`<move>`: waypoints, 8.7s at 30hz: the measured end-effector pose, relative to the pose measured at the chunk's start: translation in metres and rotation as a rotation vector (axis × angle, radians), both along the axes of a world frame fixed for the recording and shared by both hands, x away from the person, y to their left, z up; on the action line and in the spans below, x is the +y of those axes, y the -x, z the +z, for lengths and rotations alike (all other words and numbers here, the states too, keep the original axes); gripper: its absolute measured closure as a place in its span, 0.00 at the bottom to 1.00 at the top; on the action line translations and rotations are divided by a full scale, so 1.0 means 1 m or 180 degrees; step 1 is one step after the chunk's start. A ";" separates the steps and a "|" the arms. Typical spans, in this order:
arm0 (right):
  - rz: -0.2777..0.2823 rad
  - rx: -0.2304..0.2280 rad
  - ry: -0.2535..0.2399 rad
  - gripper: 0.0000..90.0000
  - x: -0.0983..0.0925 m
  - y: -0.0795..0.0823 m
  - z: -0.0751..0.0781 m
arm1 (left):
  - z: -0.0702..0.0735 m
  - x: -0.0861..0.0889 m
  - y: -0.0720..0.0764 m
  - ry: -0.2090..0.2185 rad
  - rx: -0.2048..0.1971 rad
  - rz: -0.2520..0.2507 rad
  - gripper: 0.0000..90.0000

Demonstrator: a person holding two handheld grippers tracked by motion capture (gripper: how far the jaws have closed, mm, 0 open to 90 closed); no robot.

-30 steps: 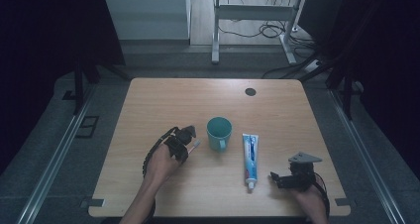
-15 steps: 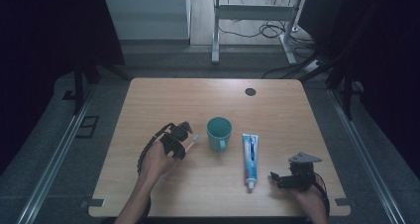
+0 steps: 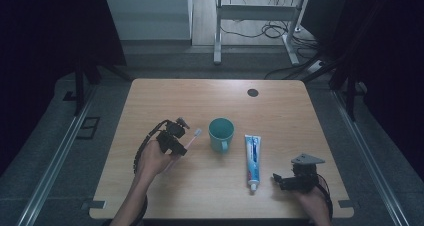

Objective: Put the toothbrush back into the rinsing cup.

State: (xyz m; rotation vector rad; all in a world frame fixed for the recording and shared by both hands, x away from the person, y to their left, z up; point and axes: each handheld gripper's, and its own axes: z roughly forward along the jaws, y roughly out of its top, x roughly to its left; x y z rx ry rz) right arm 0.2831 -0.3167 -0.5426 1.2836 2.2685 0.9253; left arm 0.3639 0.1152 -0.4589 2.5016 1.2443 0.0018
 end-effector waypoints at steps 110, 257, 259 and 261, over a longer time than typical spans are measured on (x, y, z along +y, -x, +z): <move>0.0007 -0.0007 0.0002 0.00 0.000 0.000 0.000 | 0.048 -0.083 -0.028 0.1369 -0.1737 -0.0138 0.88; -0.0001 -0.0006 0.0005 0.00 0.000 0.000 0.000 | -0.021 0.004 0.063 0.0857 -0.1663 -0.0051 0.00; -0.0001 -0.0006 0.0004 0.00 0.000 0.000 0.000 | -0.025 0.006 0.066 0.0846 -0.1670 -0.0052 0.00; -0.0003 -0.0007 0.0006 0.00 0.000 0.000 0.000 | -0.029 0.006 0.068 0.0837 -0.1676 -0.0052 0.00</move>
